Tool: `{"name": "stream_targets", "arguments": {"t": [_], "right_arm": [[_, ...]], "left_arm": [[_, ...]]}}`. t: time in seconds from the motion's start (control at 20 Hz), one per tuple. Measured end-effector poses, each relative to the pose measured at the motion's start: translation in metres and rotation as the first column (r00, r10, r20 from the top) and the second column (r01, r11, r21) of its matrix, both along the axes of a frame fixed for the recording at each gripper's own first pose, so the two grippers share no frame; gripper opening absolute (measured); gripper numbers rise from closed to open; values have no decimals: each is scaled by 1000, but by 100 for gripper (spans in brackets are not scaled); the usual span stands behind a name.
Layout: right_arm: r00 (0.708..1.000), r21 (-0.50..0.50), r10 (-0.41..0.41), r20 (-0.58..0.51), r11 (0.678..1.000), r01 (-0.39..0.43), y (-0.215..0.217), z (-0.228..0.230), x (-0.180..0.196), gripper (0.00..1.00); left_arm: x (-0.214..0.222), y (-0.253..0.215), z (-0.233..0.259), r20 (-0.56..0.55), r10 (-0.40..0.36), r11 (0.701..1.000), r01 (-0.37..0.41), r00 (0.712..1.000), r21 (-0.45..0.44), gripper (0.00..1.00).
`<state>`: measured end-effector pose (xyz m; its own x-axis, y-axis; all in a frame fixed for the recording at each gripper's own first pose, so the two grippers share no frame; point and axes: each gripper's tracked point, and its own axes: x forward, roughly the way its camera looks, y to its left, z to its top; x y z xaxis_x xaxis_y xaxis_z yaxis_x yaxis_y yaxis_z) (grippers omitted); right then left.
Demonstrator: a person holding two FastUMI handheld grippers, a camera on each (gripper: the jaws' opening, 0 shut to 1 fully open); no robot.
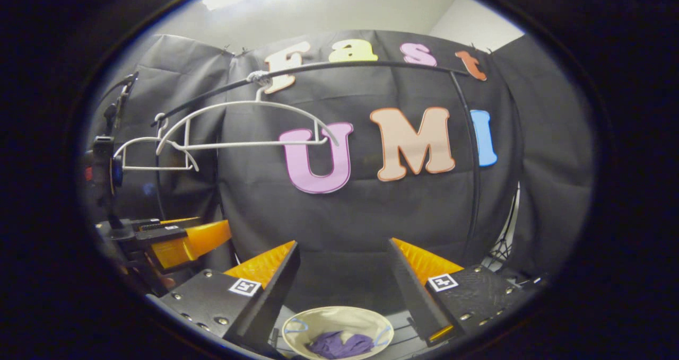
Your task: Grasp the clothes on the hanger with both hands and then place them into the laundry hamper below.
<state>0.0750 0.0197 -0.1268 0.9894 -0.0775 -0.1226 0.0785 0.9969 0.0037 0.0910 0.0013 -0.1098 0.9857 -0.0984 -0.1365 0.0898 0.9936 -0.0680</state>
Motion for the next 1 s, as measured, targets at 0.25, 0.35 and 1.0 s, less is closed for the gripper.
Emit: {"name": "stream_targets", "arguments": {"t": [0.25, 0.35, 1.0], "right_arm": [[998, 31, 33, 58, 999, -35, -8, 8, -16, 100], [997, 15, 49, 62, 999, -50, -17, 11, -27, 93], [996, 52, 27, 87, 998, -32, -106, 6, -86, 99]], "left_arm": [[-13, -37, 11, 26, -33, 999, 32, 999, 13, 93], [-16, -42, 22, 79, -5, 997, 0, 997, 71, 88], [-28, -120, 11, 72, 4, 1000, -4, 997, 11, 92]]}}
